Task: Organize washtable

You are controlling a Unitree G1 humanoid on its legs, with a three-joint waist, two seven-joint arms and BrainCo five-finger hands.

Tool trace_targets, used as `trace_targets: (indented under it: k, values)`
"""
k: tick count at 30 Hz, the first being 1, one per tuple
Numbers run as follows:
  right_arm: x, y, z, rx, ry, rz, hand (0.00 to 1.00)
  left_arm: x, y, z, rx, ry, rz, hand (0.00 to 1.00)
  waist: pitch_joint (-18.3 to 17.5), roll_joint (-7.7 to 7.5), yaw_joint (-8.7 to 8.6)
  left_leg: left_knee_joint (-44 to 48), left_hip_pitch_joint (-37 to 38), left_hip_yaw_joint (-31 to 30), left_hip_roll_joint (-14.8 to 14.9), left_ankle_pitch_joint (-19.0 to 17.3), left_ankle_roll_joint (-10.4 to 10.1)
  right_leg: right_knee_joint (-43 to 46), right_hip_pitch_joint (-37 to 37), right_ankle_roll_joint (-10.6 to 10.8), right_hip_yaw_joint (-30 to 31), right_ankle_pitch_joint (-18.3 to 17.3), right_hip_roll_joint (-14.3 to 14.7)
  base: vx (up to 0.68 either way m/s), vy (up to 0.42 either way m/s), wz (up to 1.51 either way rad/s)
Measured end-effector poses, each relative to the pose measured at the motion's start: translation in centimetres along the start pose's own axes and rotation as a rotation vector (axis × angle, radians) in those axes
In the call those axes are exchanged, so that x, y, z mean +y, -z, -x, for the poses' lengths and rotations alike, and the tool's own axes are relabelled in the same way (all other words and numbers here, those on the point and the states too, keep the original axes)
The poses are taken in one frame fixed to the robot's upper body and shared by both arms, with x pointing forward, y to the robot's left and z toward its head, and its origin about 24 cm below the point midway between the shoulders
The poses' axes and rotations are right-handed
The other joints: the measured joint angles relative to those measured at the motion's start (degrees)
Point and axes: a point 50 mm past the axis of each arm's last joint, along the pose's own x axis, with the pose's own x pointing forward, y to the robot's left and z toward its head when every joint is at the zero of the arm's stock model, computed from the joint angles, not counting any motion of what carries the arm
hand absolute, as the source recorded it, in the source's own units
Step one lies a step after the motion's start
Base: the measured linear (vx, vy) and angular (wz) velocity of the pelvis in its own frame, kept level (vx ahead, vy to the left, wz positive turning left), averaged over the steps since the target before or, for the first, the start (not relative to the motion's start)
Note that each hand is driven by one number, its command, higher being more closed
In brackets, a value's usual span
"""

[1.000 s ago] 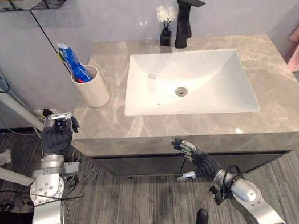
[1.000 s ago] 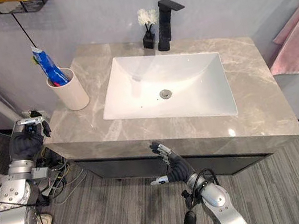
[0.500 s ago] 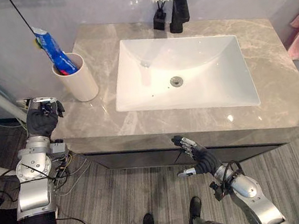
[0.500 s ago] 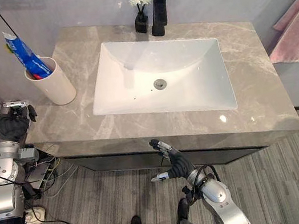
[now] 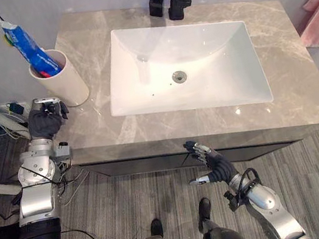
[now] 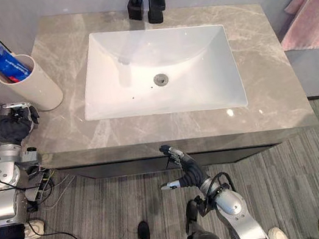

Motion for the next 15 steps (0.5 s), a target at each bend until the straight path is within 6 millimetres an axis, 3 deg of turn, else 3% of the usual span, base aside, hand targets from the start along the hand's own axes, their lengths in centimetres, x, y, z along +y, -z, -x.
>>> trace_targets:
  k: [9, 15]
  values:
    - [0.0, 0.0, 0.0, 0.0, -0.002, -0.001, 0.0, -0.1, 0.0, 0.0, 0.006, 0.001, -0.003, 1.0, 0.6, -0.26, -0.01, 0.2, 0.0, 0.2, 0.0, -0.2, 0.0, 0.0, -0.1, 0.0, 0.2, 0.0, 0.0, 0.0, 0.0, 0.0]
    - [0.0, -0.4, 0.0, -0.017, -0.002, 0.005, 0.0, 0.0, -1.0, -1.0, -0.034, -0.027, 0.007, 1.0, 1.6, -0.43, 0.03, 1.4, -1.7, 0.2, 0.0, -0.4, 0.0, 0.0, -1.2, 0.0, 0.3, 0.4, 0.0, 0.0, 0.0, 0.0]
